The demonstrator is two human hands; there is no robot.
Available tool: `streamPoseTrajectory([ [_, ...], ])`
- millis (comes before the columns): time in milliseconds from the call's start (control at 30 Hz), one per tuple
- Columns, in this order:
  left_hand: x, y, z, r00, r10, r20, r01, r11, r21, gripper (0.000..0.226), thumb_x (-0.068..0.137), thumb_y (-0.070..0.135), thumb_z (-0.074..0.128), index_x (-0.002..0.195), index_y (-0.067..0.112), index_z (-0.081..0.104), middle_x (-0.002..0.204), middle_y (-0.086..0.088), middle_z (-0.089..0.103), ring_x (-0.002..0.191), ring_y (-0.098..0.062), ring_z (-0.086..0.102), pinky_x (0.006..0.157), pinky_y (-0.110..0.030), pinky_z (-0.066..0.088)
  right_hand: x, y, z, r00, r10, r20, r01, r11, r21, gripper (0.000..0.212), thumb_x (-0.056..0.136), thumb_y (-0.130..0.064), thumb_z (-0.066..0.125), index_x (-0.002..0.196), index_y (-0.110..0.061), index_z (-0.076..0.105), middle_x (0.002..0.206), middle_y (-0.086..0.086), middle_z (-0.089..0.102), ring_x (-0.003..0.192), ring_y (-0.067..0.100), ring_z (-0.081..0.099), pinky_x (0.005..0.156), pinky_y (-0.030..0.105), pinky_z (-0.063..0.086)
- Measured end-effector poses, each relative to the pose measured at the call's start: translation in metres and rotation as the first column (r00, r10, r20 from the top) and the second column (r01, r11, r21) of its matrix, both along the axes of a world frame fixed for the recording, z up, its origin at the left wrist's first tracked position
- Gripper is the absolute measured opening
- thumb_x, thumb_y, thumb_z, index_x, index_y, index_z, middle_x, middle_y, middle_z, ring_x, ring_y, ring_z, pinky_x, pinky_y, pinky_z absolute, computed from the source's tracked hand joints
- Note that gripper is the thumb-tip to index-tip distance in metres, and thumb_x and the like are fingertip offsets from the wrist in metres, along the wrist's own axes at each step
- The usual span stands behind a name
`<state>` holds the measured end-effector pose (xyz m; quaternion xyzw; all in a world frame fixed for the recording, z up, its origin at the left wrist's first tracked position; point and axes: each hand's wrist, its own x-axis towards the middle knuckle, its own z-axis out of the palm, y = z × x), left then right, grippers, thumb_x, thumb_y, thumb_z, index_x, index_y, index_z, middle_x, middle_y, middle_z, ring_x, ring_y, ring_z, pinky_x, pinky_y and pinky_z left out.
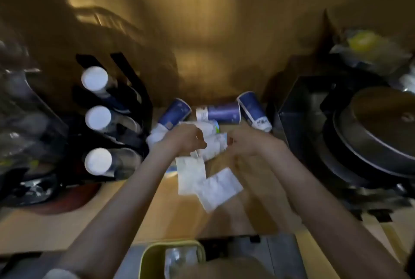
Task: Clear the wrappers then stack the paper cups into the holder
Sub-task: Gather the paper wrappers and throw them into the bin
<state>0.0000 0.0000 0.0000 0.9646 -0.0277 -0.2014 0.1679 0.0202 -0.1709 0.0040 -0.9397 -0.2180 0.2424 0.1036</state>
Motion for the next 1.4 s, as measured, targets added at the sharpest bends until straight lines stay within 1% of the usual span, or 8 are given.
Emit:
streamPoseTrajectory([
  [233, -0.056, -0.01, -0.102, 0.986, 0.164, 0.035, -0.163, 0.986, -0.036, 0.037, 0.088, 0.026, 0.05, 0.122, 0.012, 0.05, 0.129, -0.013, 0.053, 0.117, -0.032, 0.05, 0.089, -0.043, 0.047, -0.053, -0.011, -0.101, 0.978, -0.171, -0.12, 0.18, 0.981, 0.072, 0.036, 0.088, -0.025, 0.05, 0.119, -0.006, 0.051, 0.127, 0.017, 0.055, 0.116, 0.033, 0.051, 0.092, 0.038, 0.044],
  [500, -0.095, 0.004, -0.174, 0.998, 0.032, -0.045, -0.033, 0.999, -0.021, 0.06, 0.092, 0.012, 0.037, 0.145, 0.017, 0.009, 0.158, -0.006, 0.008, 0.145, -0.025, 0.007, 0.117, -0.044, 0.019, -0.1, -0.011, -0.171, 0.996, -0.072, -0.047, 0.076, 0.994, 0.083, 0.048, 0.093, -0.02, 0.043, 0.14, -0.016, 0.032, 0.152, 0.015, 0.027, 0.14, 0.028, 0.023, 0.116, 0.037, 0.017],
  [733, -0.122, 0.008, -0.171, 0.992, 0.125, -0.009, -0.123, 0.986, 0.113, 0.056, 0.092, 0.032, 0.044, 0.143, 0.024, 0.022, 0.148, -0.004, 0.037, 0.136, -0.025, 0.033, 0.108, -0.044, 0.029, -0.118, -0.012, -0.182, 0.978, -0.161, 0.133, 0.15, 0.984, 0.092, 0.036, 0.076, -0.026, 0.057, 0.109, -0.012, 0.062, 0.124, 0.019, 0.061, 0.115, 0.035, 0.057, 0.096, 0.048, 0.046],
  [833, -0.135, 0.011, -0.169, 0.994, 0.097, 0.057, -0.108, 0.959, 0.262, 0.063, 0.059, 0.037, 0.08, 0.117, 0.025, 0.06, 0.103, -0.005, 0.07, 0.089, -0.027, 0.066, 0.067, -0.038, 0.055, -0.127, -0.006, -0.183, 0.964, -0.228, 0.14, 0.21, 0.969, 0.134, 0.032, 0.078, -0.018, 0.058, 0.108, -0.009, 0.062, 0.124, 0.019, 0.06, 0.116, 0.038, 0.054, 0.099, 0.047, 0.044],
  [900, -0.147, 0.015, -0.171, 0.99, 0.104, 0.091, -0.126, 0.948, 0.292, 0.055, 0.04, 0.032, 0.089, 0.092, 0.027, 0.071, 0.079, -0.001, 0.071, 0.065, -0.022, 0.067, 0.048, -0.029, 0.052, -0.134, 0.001, -0.182, 0.954, -0.267, 0.138, 0.248, 0.959, 0.139, 0.026, 0.077, -0.013, 0.058, 0.102, -0.008, 0.064, 0.117, 0.019, 0.063, 0.108, 0.04, 0.058, 0.092, 0.046, 0.048],
  [1100, -0.192, 0.039, -0.17, 0.986, 0.151, 0.074, -0.166, 0.941, 0.296, 0.036, 0.039, 0.017, 0.085, 0.07, 0.025, 0.067, 0.061, -0.001, 0.061, 0.051, -0.02, 0.059, 0.034, -0.025, 0.044, -0.16, 0.029, -0.178, 0.947, -0.289, 0.14, 0.266, 0.95, 0.161, 0.036, 0.079, -0.022, 0.036, 0.089, -0.007, 0.067, 0.093, 0.016, 0.067, 0.087, 0.035, 0.061, 0.074, 0.037, 0.053],
  [1267, -0.236, 0.071, -0.16, 0.942, 0.333, -0.044, -0.331, 0.942, 0.049, 0.022, 0.084, 0.014, 0.055, 0.104, 0.014, 0.061, 0.101, -0.016, 0.06, 0.086, -0.039, 0.061, 0.062, -0.042, 0.051, -0.187, 0.069, -0.183, 0.977, -0.215, -0.002, 0.207, 0.935, 0.287, 0.03, 0.081, -0.013, 0.045, 0.099, -0.001, 0.066, 0.108, 0.02, 0.066, 0.096, 0.038, 0.062, 0.079, 0.039, 0.051],
  [1400, -0.276, 0.104, -0.167, 0.865, 0.498, -0.067, -0.503, 0.854, -0.132, 0.023, 0.09, 0.017, 0.045, 0.107, 0.009, 0.058, 0.118, -0.02, 0.052, 0.093, -0.044, 0.058, 0.075, -0.046, 0.048, -0.219, 0.107, -0.172, 0.967, -0.209, -0.147, 0.253, 0.862, 0.44, 0.026, 0.083, -0.018, 0.055, 0.105, -0.009, 0.064, 0.094, 0.014, 0.07, 0.077, 0.023, 0.06, 0.066, 0.026, 0.04],
])
